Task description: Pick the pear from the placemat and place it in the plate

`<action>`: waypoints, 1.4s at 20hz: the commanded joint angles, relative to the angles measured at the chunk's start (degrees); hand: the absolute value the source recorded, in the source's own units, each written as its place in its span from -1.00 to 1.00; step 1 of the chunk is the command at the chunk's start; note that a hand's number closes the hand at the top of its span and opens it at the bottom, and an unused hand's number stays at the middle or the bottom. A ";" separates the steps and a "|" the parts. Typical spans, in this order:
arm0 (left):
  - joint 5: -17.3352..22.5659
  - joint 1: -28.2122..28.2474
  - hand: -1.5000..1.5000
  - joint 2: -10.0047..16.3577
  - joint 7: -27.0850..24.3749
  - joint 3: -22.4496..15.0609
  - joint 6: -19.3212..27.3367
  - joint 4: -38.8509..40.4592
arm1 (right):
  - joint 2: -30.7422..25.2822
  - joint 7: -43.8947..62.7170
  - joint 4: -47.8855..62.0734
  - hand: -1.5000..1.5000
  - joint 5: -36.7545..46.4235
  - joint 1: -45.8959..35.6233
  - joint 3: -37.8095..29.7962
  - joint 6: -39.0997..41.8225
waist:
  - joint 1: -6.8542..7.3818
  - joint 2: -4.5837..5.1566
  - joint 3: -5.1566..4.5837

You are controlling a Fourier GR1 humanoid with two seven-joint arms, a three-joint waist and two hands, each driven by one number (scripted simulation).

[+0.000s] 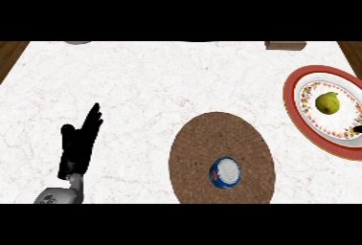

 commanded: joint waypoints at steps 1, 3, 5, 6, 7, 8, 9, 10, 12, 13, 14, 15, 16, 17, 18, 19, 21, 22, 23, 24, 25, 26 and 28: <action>0.86 -0.90 0.00 0.64 0.59 1.60 -0.93 0.53 | -1.27 -4.64 1.31 -1.00 0.72 0.99 0.37 2.96 | -0.05 0.00 0.00; -1.48 1.75 0.00 -2.32 -1.93 -1.35 1.21 0.33 | -0.55 -6.22 2.36 -1.00 0.40 2.28 -0.29 0.47 | 0.27 0.14 0.05; -1.41 -0.01 0.00 -1.68 1.05 -1.15 0.77 -1.70 | -0.13 -4.46 2.22 -1.00 0.93 0.70 0.32 -0.14 | 0.12 -0.03 0.01; -0.37 -0.21 0.00 0.30 -0.47 0.64 -0.97 0.63 | -2.50 -5.56 2.60 -1.00 1.24 1.08 0.40 1.71 | 0.49 0.24 0.08; 1.71 -0.27 0.00 1.25 1.44 2.13 -2.37 -1.15 | -1.83 -4.39 2.85 -1.00 0.73 0.43 -0.11 0.56 | 0.39 0.09 0.04; -0.19 -3.19 0.00 -1.25 -0.21 0.50 -0.71 2.92 | 0.60 -4.88 3.31 -1.00 1.35 0.90 0.33 -2.49 | 0.33 0.34 0.07; -2.14 0.01 0.00 -1.68 -1.39 -0.45 1.04 1.50 | -1.55 -6.20 3.03 -1.00 1.42 2.00 0.30 -1.40 | 0.25 0.16 0.06; -0.51 -4.09 0.00 -0.02 0.57 2.28 -0.33 3.96 | -0.92 -6.25 2.88 -1.00 1.39 2.65 0.39 -1.90 | -0.28 0.04 0.00; -1.08 2.56 0.00 -0.98 1.17 -0.61 -0.11 -3.27 | -2.74 -4.94 4.24 -1.00 1.35 2.33 -0.04 -1.67 | 0.75 0.09 0.10; -2.56 0.81 0.00 -2.32 2.51 -1.99 1.31 -3.00 | -4.22 -5.18 4.04 -1.00 0.97 1.65 -0.46 -0.33 | 0.73 0.20 0.14; -2.71 -0.17 0.00 -2.56 -0.50 -1.38 1.24 0.79 | -1.94 -5.49 4.43 -1.00 1.62 2.18 -0.02 -3.67 | 0.90 0.52 0.17; -0.40 1.00 0.00 -1.04 -0.48 0.44 -0.68 -0.30 | -4.38 -6.71 4.80 -1.00 1.03 3.74 -0.62 -1.08 | 0.71 0.37 0.15; -1.17 1.73 0.00 -1.72 -1.97 -0.16 -0.23 0.81 | -3.14 -6.37 4.72 -1.00 1.33 3.37 -0.35 -2.43 | 0.67 0.34 0.13; -0.58 -1.47 0.00 -0.51 0.15 1.11 -1.06 1.50 | -3.34 -6.28 4.43 -1.00 1.71 3.02 0.07 -1.71 | 0.42 0.32 0.12; 0.36 -0.10 0.00 0.33 -1.20 1.54 -2.58 1.61 | -5.45 -6.12 4.73 -1.00 0.99 3.05 -0.72 -0.18 | 0.52 0.34 0.13; -1.50 2.67 0.00 -1.22 2.61 -1.45 -0.44 -5.16 | -3.45 -5.43 4.82 -1.00 1.06 2.94 -0.85 -4.49 | 1.16 0.19 0.19; -0.23 2.73 0.00 -1.14 -1.33 -0.06 -1.69 -2.14 | -4.40 -6.69 4.48 -1.00 1.85 4.10 -0.10 -3.47 | 0.69 0.24 0.13; -0.92 1.08 0.00 -0.94 0.23 0.14 -0.91 -2.02 | -4.21 -6.07 5.14 -1.00 1.41 3.76 -0.71 -4.36 | 1.01 0.46 0.21; -0.99 0.41 0.00 -1.20 1.94 -0.26 -0.79 -2.60 | -6.66 -7.41 5.63 -1.00 0.72 5.50 -1.42 -1.54 | 0.65 0.44 0.25; 0.63 0.70 0.00 0.50 -1.44 2.20 -2.66 0.68 | -6.29 -7.31 5.12 -1.00 0.86 4.72 -1.27 -2.01 | 0.68 0.52 0.19; -1.95 0.09 0.00 -2.25 3.43 -1.61 0.23 -4.60 | -5.17 -7.86 5.43 -1.00 0.42 5.40 -1.76 -3.23 | 0.86 0.38 0.30; 0.28 -0.43 0.00 -0.07 1.22 1.15 -2.18 -2.17 | -5.50 -5.63 5.57 -1.00 -0.03 3.36 -2.32 -3.98 | 1.45 0.71 0.31; -0.62 1.70 0.00 -0.37 0.45 0.32 -1.72 -2.74 | -7.72 -7.05 5.98 -1.00 -0.70 5.26 -3.03 -1.25 | 1.24 0.59 0.33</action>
